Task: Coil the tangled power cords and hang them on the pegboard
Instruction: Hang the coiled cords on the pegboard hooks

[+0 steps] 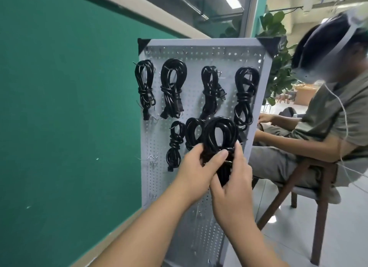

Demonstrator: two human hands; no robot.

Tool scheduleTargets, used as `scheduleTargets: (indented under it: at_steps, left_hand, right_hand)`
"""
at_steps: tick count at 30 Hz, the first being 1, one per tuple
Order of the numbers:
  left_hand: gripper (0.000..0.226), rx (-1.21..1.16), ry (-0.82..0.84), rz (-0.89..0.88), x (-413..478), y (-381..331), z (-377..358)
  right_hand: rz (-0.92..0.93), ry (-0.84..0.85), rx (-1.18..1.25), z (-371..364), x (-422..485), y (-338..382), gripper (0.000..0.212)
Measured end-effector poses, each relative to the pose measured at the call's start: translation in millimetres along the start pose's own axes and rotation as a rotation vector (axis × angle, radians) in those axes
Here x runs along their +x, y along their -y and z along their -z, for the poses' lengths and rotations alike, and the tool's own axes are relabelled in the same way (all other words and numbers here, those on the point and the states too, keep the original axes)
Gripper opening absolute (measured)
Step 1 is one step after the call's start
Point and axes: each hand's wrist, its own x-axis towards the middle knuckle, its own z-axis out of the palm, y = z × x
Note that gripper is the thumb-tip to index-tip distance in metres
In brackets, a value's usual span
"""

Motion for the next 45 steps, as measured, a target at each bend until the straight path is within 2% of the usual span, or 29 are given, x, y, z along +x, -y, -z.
scheduleTargets:
  at_steps: [6,14,16,20,22,26,28,32,35,38,41,45]
  left_hand:
    - [0.022,0.117,-0.108,0.034,39,-22,-9]
    - [0.048,0.307,-0.103,0.165,56,-13,-14]
    - [0.047,0.323,-0.068,0.177,56,-5,-14]
    - [0.030,0.284,0.011,0.206,49,2,-17]
    - [0.032,0.356,0.007,0.198,46,7,-18]
    - [0.032,0.637,-0.048,0.128,33,15,-21]
    - [0.026,0.675,-0.073,0.095,21,20,-20]
    - [0.050,0.635,-0.139,0.076,-3,35,-9]
    - [0.037,0.509,-0.159,0.042,-21,48,5]
    - [0.024,0.456,-0.179,0.083,-40,68,29]
    - [0.020,0.486,-0.193,0.186,-63,99,63]
    - [0.017,0.628,-0.189,0.416,-110,159,116]
  right_hand:
    - [-0.040,0.029,-0.016,6,50,7,0.079]
    - [-0.172,-0.008,-0.092,2,59,-3,0.078]
    - [-0.242,-0.010,-0.086,0,52,-7,0.079]
    - [-0.304,-0.066,-0.109,-4,41,-19,0.074]
    - [-0.311,-0.088,-0.122,-6,37,-24,0.074]
    - [-0.282,-0.076,-0.116,-9,30,-27,0.086]
    - [-0.262,-0.060,-0.098,-10,25,-27,0.092]
    - [-0.202,-0.058,-0.093,-13,6,-30,0.091]
    - [-0.113,-0.111,-0.097,-17,-15,-29,0.080]
    - [0.042,-0.163,-0.126,-27,-42,-26,0.067]
    - [0.102,-0.069,-0.147,-51,-75,-29,0.057]
    - [-0.083,0.278,-0.252,-95,-114,-50,0.054]
